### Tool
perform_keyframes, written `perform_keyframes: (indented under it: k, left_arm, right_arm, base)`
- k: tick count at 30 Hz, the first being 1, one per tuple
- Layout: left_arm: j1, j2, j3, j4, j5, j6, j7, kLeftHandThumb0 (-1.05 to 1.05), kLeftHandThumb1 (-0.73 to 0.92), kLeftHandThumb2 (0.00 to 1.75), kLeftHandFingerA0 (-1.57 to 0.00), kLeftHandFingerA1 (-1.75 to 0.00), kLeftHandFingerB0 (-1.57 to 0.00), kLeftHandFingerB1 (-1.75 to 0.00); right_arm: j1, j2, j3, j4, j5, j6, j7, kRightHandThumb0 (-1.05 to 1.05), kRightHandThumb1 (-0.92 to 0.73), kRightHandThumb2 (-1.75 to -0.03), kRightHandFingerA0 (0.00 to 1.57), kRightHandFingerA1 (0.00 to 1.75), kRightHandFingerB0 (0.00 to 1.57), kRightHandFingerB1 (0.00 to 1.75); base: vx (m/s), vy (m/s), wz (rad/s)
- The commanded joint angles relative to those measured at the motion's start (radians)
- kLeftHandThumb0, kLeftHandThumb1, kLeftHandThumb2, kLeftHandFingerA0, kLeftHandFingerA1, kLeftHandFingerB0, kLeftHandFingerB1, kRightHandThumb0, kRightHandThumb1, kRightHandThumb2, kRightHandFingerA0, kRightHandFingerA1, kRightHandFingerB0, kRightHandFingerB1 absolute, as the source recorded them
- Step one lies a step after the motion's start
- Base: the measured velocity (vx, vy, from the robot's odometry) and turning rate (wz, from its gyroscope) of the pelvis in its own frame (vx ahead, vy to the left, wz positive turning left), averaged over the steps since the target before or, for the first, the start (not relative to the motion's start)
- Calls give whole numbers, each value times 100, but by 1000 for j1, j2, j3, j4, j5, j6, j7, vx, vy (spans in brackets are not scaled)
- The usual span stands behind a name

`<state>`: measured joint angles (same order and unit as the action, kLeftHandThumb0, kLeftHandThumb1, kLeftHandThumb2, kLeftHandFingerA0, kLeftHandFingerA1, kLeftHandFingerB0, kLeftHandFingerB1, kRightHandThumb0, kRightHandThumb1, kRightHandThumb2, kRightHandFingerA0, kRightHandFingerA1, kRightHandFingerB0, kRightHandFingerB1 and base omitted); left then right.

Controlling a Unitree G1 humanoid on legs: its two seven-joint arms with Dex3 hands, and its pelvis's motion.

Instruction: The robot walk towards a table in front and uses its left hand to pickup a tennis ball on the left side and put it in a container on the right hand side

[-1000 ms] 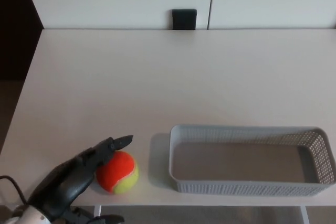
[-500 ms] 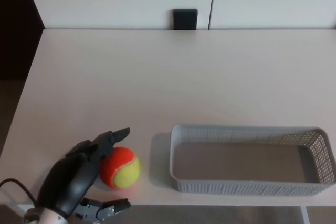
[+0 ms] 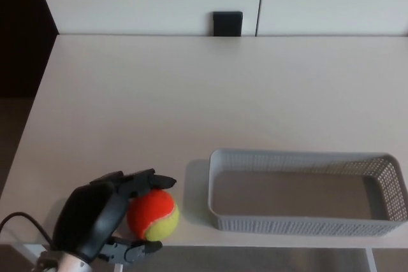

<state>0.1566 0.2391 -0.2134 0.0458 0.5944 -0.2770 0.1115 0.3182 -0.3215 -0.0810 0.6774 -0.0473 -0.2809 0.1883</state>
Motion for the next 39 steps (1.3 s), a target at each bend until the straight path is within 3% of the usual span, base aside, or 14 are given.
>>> perform_keyframes:
  k: [1,17,20,22,24,27,30,32,36,39]
  left_arm:
    - [2,2,-9,10,1,97,-49,-3,77,67,-119,-90,-95,-75]
    - [29,2,-1,-68,-126,106,-140,6,74,78,-116,-98,-91,-83]
    - [67,7,26,-208,-308,134,-257,1,79,79,-107,-102,-87,-84]
    - [69,8,29,-224,-323,143,-270,1,79,79,-107,-102,-87,-84]
    - [80,64,54,-426,-453,247,-397,-7,77,81,-109,-102,-85,-84]
    - [78,112,78,-541,-610,340,-499,-8,77,84,-111,-108,-84,-85]
    - [78,124,85,-566,-648,367,-519,-8,77,84,-111,-108,-84,-85]
    - [79,215,149,-744,-910,502,-591,-9,73,88,-109,-114,-88,-90]
    - [75,233,171,-785,-991,527,-596,-8,72,88,-108,-114,-88,-91]
    - [26,170,184,-836,-1040,517,-498,-12,75,84,-106,-117,-87,-92]
  right_arm:
    - [-5,-22,2,10,-14,-3,0,-44,-51,-76,69,57,50,50]
    - [-20,-24,2,35,-25,-22,-2,-45,-51,-76,68,56,52,51]
    - [-24,-27,5,44,-31,-38,0,-42,-52,-75,71,56,52,50]
    - [-25,-28,4,45,-30,-38,1,-42,-52,-75,71,56,52,50]
    - [-31,-35,10,47,-45,-42,-9,-43,-52,-77,70,57,52,50]
    - [-32,-40,11,46,-49,-44,-8,-43,-52,-77,72,58,52,51]
    - [-32,-41,12,46,-50,-44,-9,-43,-52,-77,72,58,52,51]
    - [-26,-49,25,24,-73,-11,-17,-44,-52,-78,70,57,52,51]
    - [-28,-50,27,29,-72,-15,-17,-43,-52,-77,70,57,52,51]
    - [-29,-55,31,43,-76,-38,-17,-42,-51,-77,71,58,52,51]
  base:
    - [0,0,0]
    - [0,0,0]
    - [0,0,0]
    - [0,0,0]
    - [0,0,0]
    - [0,0,0]
    - [0,0,0]
    - [0,0,0]
    - [0,0,0]
    - [0,0,0]
